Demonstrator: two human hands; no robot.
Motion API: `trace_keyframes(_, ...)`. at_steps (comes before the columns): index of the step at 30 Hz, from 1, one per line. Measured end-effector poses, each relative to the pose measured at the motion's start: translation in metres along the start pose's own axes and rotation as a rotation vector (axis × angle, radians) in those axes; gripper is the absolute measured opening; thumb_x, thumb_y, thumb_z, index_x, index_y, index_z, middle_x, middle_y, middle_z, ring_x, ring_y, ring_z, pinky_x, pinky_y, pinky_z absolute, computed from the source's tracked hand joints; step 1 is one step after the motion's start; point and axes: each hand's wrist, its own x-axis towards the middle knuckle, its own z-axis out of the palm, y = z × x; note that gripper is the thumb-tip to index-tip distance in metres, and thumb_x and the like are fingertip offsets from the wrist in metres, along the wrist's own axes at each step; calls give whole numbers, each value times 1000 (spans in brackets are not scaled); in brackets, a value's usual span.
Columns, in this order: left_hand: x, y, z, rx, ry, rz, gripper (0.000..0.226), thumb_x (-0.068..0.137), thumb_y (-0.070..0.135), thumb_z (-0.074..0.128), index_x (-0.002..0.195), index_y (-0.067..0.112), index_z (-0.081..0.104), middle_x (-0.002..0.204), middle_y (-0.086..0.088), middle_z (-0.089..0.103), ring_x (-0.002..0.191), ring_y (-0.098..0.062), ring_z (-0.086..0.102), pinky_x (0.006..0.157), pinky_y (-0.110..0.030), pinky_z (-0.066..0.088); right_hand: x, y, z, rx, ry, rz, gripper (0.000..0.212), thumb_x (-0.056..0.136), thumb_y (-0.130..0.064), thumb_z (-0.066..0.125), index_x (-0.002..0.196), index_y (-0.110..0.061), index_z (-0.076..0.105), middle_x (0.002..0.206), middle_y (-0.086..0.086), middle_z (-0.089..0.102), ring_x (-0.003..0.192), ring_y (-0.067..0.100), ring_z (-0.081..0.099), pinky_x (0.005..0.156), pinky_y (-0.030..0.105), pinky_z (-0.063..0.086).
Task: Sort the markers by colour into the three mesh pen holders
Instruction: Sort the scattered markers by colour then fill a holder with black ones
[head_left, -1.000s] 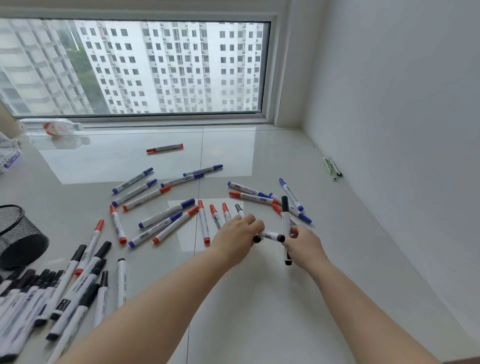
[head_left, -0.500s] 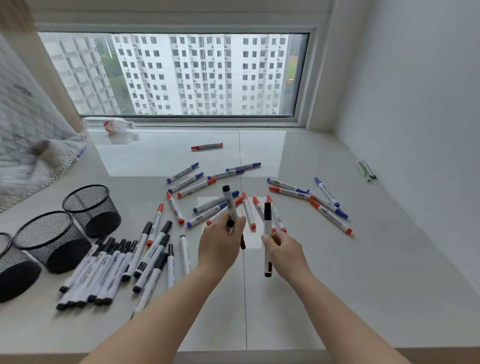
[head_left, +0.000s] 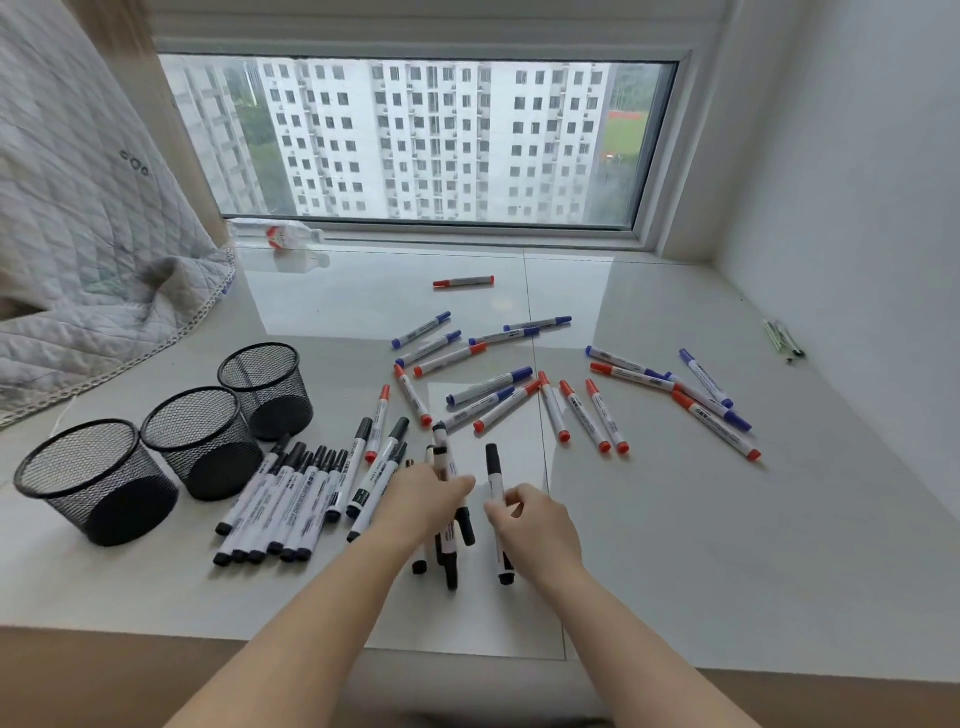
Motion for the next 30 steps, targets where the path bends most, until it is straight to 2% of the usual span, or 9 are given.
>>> trace_keyframes(3,1,-7,3,170,80,19,26,82,38,55,95,16,55,88,0,57,75,-15,53,51,-24,35,1,-3,7,-81,25,-8,28,86,-42,49,102,-22,60,84,-9,61,79,14,56,62,26,39)
trace_keyframes(6,0,-16,5,325,209,66,34,80,31,55,108,13,49,88,1,55,80,-20,54,56,-26,37,2,-7,16,-153,38,-38,31,86,-45,47,105,-24,58,95,-6,67,86,17,60,63,26,38)
trace_keyframes(9,2,-27,8,409,287,134,41,81,32,56,115,14,43,110,-5,56,95,-26,59,64,-29,39,3,-11,24,-225,64,-91,34,89,-46,43,112,-24,55,100,-1,68,91,23,62,64,27,36)
trace_keyframes(12,5,-38,10,523,408,178,53,79,43,57,124,19,42,124,-5,46,112,-25,48,77,-32,42,4,-15,33,-255,76,-141,37,90,-44,42,119,-23,53,103,4,68,94,27,62,67,29,38)
trace_keyframes(15,8,-45,8,565,506,178,58,74,53,59,123,25,46,123,-3,41,114,-24,36,89,-34,38,5,-19,40,-239,76,-175,41,91,-43,41,125,-22,52,108,7,68,99,28,61,75,30,43)
trace_keyframes(18,11,-51,8,508,515,165,63,72,56,60,126,26,47,128,-1,37,119,-22,31,98,-35,33,9,-21,45,-229,70,-189,42,90,-43,44,126,-23,51,108,8,68,101,28,61,78,31,45)
trace_keyframes(22,17,-55,8,442,445,143,68,77,56,54,136,24,40,144,-3,32,137,-21,20,115,-41,13,16,-24,49,-213,45,-183,45,91,-42,43,132,-23,47,109,7,67,104,27,60,82,32,46)
trace_keyframes(25,20,-58,6,414,419,127,68,80,57,52,138,25,38,149,-3,26,140,-20,16,117,-43,8,19,-27,51,-218,27,-190,47,93,-42,41,136,-23,43,115,7,65,108,27,58,84,32,45)
trace_keyframes(30,23,-60,1,420,413,121,67,81,58,49,138,27,37,150,-3,25,140,-21,17,115,-43,8,22,-32,55,-208,4,-191,45,95,-36,37,137,-21,41,122,9,62,112,29,55,88,35,44)
